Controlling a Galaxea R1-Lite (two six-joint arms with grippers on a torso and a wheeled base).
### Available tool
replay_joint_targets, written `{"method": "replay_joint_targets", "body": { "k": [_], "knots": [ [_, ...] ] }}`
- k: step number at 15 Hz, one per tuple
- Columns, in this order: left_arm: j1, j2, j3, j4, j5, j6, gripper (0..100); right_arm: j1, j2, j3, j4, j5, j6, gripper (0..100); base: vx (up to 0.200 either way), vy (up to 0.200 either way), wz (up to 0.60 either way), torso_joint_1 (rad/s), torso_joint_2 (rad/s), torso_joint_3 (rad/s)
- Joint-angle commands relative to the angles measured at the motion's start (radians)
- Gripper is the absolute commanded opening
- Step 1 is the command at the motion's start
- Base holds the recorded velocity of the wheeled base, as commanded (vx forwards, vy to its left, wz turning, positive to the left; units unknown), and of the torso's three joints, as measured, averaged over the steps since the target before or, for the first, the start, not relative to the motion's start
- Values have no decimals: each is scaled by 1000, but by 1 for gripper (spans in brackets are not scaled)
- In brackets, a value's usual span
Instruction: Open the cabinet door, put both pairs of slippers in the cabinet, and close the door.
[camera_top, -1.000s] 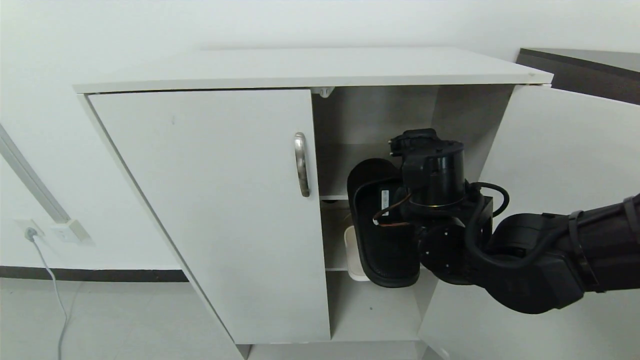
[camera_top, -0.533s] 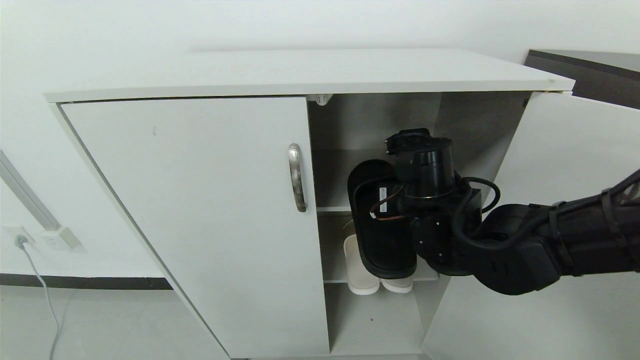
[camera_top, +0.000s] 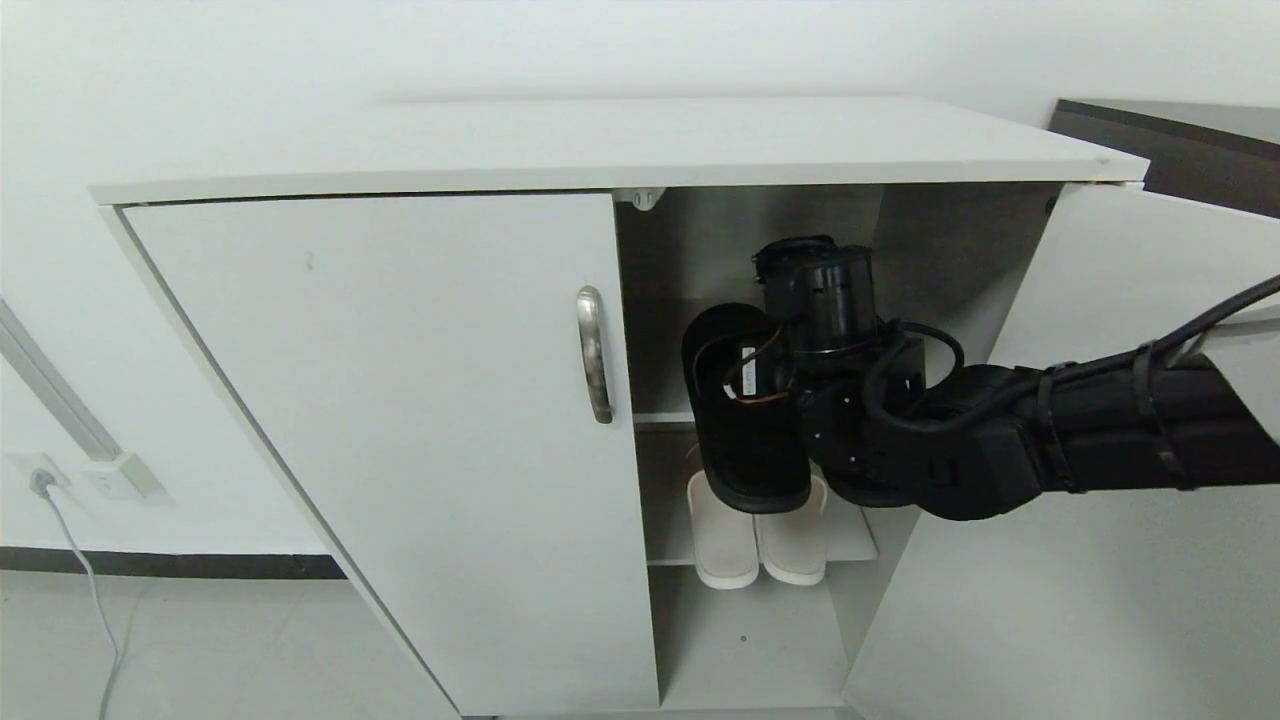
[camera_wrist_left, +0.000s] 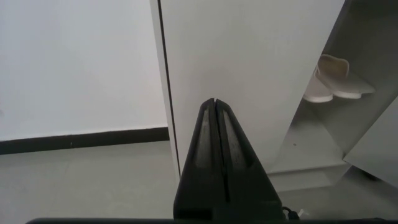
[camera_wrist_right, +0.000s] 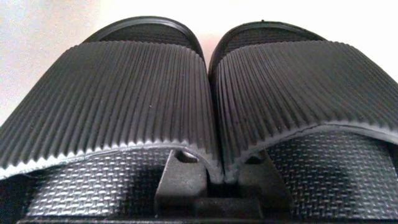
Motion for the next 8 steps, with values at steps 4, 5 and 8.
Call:
{"method": "replay_joint_targets", "body": {
  "k": [4, 5, 8],
  "knots": [
    [0, 1, 0, 1, 0, 0, 0, -27, 79, -201, 177, 56, 63, 0, 0, 0, 0, 0, 0, 0],
    [0, 1, 0, -1, 0, 0, 0, -41, 95, -257, 225, 58, 77, 0, 0, 0, 0, 0, 0, 0],
    [0, 1, 0, 1, 0, 1, 0, -61, 119, -348, 287, 66, 84, 0, 0, 0, 0, 0, 0, 0]
  ]
}}
